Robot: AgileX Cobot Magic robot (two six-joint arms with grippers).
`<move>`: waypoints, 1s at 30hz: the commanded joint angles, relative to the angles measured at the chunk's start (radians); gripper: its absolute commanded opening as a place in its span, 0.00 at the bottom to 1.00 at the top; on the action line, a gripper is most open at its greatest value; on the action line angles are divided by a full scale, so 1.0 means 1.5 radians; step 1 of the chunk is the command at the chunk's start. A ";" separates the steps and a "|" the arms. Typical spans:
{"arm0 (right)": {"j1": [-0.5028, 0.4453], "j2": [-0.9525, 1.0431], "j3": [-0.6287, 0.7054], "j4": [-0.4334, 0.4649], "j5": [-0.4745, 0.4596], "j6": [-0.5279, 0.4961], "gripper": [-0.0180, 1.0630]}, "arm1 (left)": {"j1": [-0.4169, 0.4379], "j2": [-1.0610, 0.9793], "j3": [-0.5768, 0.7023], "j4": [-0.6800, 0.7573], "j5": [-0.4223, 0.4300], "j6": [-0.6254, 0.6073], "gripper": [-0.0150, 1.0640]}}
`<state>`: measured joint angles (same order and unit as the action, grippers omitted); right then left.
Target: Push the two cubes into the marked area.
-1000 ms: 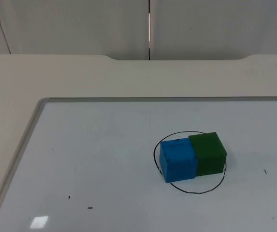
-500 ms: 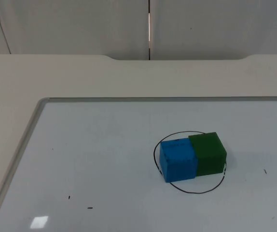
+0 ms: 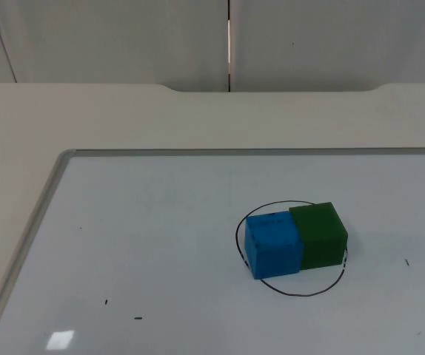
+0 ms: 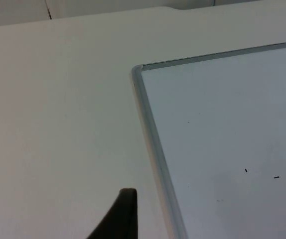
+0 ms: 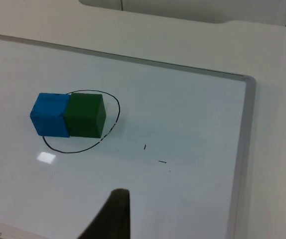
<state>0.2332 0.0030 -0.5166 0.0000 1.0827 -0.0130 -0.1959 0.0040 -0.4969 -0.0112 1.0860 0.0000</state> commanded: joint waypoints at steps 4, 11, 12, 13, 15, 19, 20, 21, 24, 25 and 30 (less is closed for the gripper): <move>-0.002 -0.002 0.001 0.000 -0.002 -0.004 0.99 | -0.002 -0.003 0.002 -0.010 -0.009 0.000 0.99; -0.002 -0.002 0.001 0.000 -0.002 -0.001 0.99 | -0.002 -0.003 0.002 -0.010 -0.009 0.000 0.99; -0.002 -0.002 0.001 0.000 -0.002 -0.001 0.99 | -0.002 -0.003 0.002 -0.010 -0.009 0.000 0.99; -0.002 -0.002 0.001 0.000 -0.002 -0.001 0.99 | -0.002 -0.003 0.002 -0.010 -0.009 0.000 0.99; -0.002 -0.002 0.001 0.000 -0.002 -0.001 0.99 | -0.002 -0.003 0.002 -0.010 -0.009 0.000 0.99; -0.002 -0.002 0.001 0.000 -0.002 -0.001 0.99 | -0.002 -0.003 0.002 -0.010 -0.009 0.000 0.99; -0.002 -0.002 0.001 0.000 -0.002 -0.001 0.99 | -0.002 -0.003 0.002 -0.010 -0.009 0.000 0.99; -0.002 -0.002 0.001 0.000 -0.002 -0.001 0.99 | -0.002 -0.003 0.002 -0.010 -0.009 0.000 0.99; -0.002 -0.002 0.001 0.000 -0.002 -0.001 0.99 | -0.002 -0.003 0.002 -0.010 -0.009 0.000 0.99; -0.002 -0.002 0.001 0.000 -0.002 -0.001 0.99 | -0.002 -0.003 0.002 -0.010 -0.009 0.000 0.99; -0.002 -0.002 0.001 0.000 -0.002 -0.001 0.99 | -0.002 -0.003 0.002 -0.010 -0.009 0.000 0.99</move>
<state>0.2332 0.0030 -0.5166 0.0000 1.0827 -0.0177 -0.1959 0.0040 -0.4969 -0.0112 1.0860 0.0000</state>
